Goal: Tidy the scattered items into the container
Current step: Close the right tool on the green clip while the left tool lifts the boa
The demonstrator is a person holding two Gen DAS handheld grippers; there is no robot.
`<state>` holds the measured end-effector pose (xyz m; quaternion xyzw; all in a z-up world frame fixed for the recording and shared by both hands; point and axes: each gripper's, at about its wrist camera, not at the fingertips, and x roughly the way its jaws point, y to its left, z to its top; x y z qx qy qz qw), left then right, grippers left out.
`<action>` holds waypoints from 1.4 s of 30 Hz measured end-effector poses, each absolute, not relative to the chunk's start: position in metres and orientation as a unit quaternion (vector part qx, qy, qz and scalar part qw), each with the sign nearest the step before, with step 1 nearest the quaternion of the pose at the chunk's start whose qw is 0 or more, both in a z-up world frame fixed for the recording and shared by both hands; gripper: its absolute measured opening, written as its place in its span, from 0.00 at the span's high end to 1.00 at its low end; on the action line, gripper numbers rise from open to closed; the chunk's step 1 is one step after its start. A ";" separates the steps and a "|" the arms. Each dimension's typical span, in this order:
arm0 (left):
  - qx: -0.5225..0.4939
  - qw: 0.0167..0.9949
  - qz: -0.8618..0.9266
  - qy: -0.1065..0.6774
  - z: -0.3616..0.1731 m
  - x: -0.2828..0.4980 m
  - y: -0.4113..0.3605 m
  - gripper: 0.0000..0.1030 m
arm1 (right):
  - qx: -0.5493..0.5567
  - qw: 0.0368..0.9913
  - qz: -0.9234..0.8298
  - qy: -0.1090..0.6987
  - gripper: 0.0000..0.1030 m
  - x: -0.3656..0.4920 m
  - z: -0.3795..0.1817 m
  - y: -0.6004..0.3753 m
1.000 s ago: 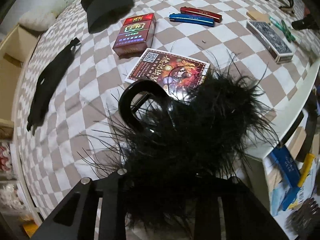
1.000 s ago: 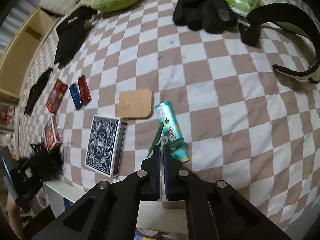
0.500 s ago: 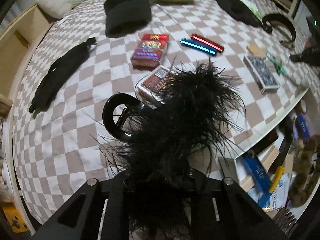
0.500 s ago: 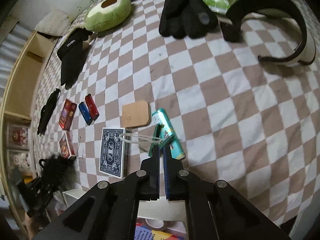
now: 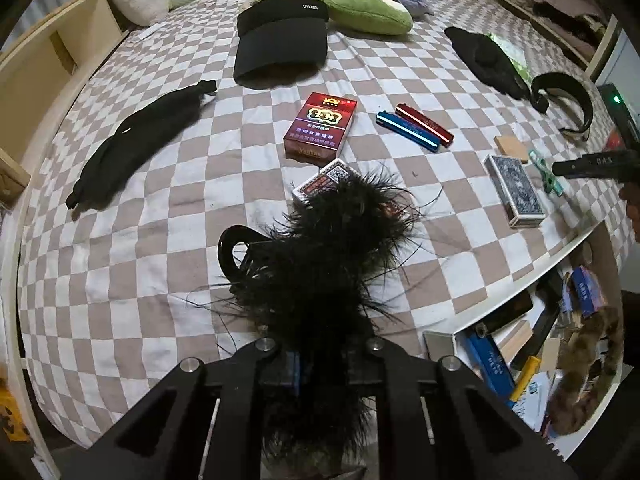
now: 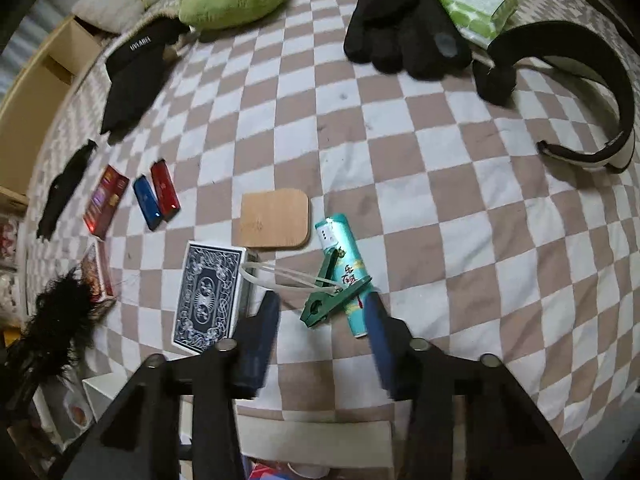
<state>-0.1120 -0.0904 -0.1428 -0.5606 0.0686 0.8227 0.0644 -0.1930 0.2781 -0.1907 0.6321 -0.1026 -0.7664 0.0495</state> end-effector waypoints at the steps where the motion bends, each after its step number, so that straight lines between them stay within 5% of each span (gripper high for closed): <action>1: -0.562 0.065 0.821 0.071 -0.144 -0.112 -0.090 0.87 | 0.634 0.047 -0.766 -0.098 0.59 -0.194 -0.193 0.277; 8: -0.572 0.056 0.813 0.099 -0.159 -0.114 -0.087 0.85 | 0.643 0.036 -0.762 -0.063 0.59 -0.204 -0.207 0.269; 11: -0.576 0.043 0.807 0.122 -0.167 -0.116 -0.086 0.70 | 0.644 0.028 -0.763 -0.046 0.60 -0.207 -0.211 0.267; 13: -0.579 0.043 0.804 0.130 -0.172 -0.117 -0.085 0.58 | 0.640 0.024 -0.766 -0.043 0.66 -0.209 -0.210 0.268; 17: -0.587 0.037 0.797 0.136 -0.181 -0.120 -0.085 0.54 | 0.632 0.035 -0.772 -0.056 0.88 -0.210 -0.202 0.271; 24: -0.606 0.026 0.786 0.115 -0.194 -0.132 -0.090 0.54 | 0.627 0.047 -0.774 -0.077 0.89 -0.206 -0.192 0.279; 26: -0.614 0.027 0.782 0.099 -0.197 -0.134 -0.093 0.67 | 0.623 0.053 -0.776 -0.085 0.89 -0.204 -0.187 0.281; 27: -0.618 0.028 0.780 0.091 -0.198 -0.135 -0.095 0.83 | 0.621 0.056 -0.777 -0.089 0.89 -0.203 -0.184 0.282; 28: -0.620 0.029 0.779 0.085 -0.199 -0.135 -0.097 0.85 | 0.618 0.058 -0.778 -0.094 0.89 -0.202 -0.181 0.283; 42: -0.579 0.032 0.814 0.030 -0.156 -0.125 -0.107 0.87 | 0.584 0.089 -0.790 -0.167 0.89 -0.204 -0.144 0.286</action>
